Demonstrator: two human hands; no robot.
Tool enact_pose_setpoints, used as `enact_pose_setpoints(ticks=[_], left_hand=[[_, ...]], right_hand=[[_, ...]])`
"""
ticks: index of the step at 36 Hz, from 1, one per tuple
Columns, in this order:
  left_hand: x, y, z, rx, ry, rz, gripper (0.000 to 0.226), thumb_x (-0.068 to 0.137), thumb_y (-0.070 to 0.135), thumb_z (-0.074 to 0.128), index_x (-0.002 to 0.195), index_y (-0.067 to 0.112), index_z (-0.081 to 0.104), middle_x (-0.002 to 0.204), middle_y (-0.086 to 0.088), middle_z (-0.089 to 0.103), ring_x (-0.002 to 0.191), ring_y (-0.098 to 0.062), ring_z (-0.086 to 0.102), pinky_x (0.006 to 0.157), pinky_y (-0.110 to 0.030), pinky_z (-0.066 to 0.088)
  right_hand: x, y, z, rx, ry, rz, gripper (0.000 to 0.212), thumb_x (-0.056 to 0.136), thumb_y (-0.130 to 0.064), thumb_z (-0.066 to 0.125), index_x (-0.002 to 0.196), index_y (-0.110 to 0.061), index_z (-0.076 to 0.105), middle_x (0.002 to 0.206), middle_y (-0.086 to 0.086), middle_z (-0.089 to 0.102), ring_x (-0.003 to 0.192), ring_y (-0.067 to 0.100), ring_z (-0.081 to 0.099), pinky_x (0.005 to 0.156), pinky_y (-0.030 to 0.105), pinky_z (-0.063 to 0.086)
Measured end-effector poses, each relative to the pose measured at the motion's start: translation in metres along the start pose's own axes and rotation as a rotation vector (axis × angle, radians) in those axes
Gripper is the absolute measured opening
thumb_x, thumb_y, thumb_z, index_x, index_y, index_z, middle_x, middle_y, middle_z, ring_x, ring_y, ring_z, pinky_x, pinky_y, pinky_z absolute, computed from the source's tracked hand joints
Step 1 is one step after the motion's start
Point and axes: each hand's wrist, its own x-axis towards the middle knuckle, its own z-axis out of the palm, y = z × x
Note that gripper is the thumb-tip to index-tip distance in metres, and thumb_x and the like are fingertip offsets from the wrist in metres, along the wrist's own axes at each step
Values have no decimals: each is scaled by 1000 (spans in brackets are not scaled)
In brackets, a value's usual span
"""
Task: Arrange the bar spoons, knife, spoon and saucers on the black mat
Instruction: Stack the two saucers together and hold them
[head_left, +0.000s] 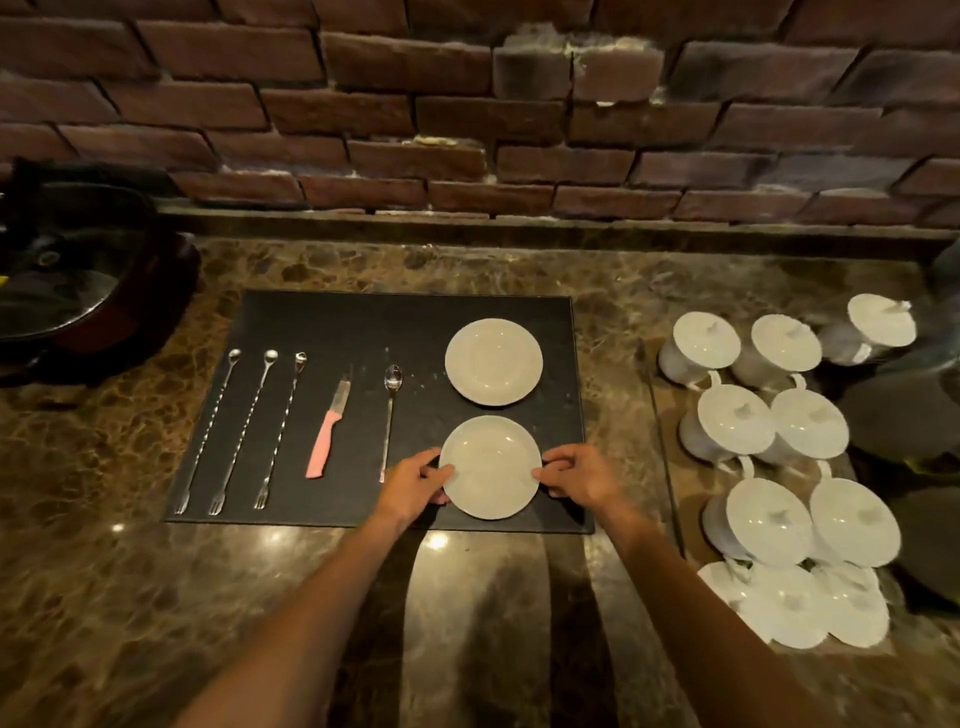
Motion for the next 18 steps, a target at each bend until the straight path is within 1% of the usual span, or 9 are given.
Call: enact_pose_setpoints(ticks=[2, 3, 5, 8, 10, 12, 14, 16, 18], left_hand=[[2, 0, 4, -8, 12, -1, 47, 96, 5, 63, 142, 7, 55, 84, -10, 64, 82, -21, 65, 87, -45, 62], [3, 0, 6, -24, 21, -8, 48, 96, 1, 63, 142, 8, 55, 82, -8, 63, 85, -21, 64, 90, -49, 60], [6, -1, 8, -52, 32, -24, 50, 94, -4, 62, 142, 8, 55, 78, -5, 61, 86, -21, 63, 91, -51, 60], [9, 0, 8, -60, 24, -12, 52, 92, -7, 64, 142, 8, 57, 72, -4, 58, 80, -19, 63, 86, -47, 62], [13, 3, 7, -66, 25, 12, 52, 91, -6, 65, 140, 10, 58, 68, -2, 58, 74, -16, 63, 78, -38, 64], [17, 9, 4, -78, 26, 47, 52, 91, -6, 65, 139, 12, 60, 66, -1, 57, 70, -14, 63, 70, -30, 64], [25, 17, -2, -82, 8, 81, 51, 91, -5, 66, 139, 13, 61, 62, 5, 59, 65, -10, 64, 67, -27, 63], [35, 27, -7, -66, -13, 117, 50, 92, -2, 67, 139, 15, 61, 55, 13, 59, 58, -6, 61, 65, -24, 60], [47, 41, -10, -37, -19, 142, 50, 93, 2, 68, 140, 16, 59, 53, 13, 58, 54, -4, 57, 65, -25, 56]], right_hand=[[2, 3, 1, 47, -2, 18, 26, 79, 0, 77, 102, 3, 67, 76, 13, 66, 63, 20, 62, 57, 25, 58], [3, 4, 2, 81, 1, 26, 22, 80, 1, 76, 100, 1, 67, 75, 12, 66, 61, 19, 61, 53, 22, 58], [5, 7, 3, 148, -1, 40, 17, 81, 2, 74, 97, 0, 67, 73, 10, 67, 61, 18, 63, 53, 21, 58], [5, 12, 8, 231, -43, 59, 14, 82, 5, 71, 93, -3, 67, 79, 10, 69, 71, 19, 68, 59, 26, 61], [4, 14, 10, 267, -35, 59, 14, 83, 6, 70, 87, -7, 67, 77, 10, 70, 71, 20, 70, 61, 29, 62], [6, 13, 9, 302, -25, 42, 14, 83, 5, 70, 85, -9, 69, 74, 9, 73, 70, 18, 72, 61, 29, 62], [9, 7, 5, 338, -17, 23, 12, 84, 3, 70, 90, -8, 71, 73, 7, 75, 71, 17, 74, 62, 27, 61], [15, -5, 0, 364, -3, 2, 12, 87, 2, 67, 96, -6, 70, 80, 9, 76, 74, 18, 74, 63, 27, 62], [23, -21, -5, 361, 16, -37, 13, 90, 2, 63, 99, -6, 69, 85, 11, 74, 76, 19, 73, 65, 27, 62]])
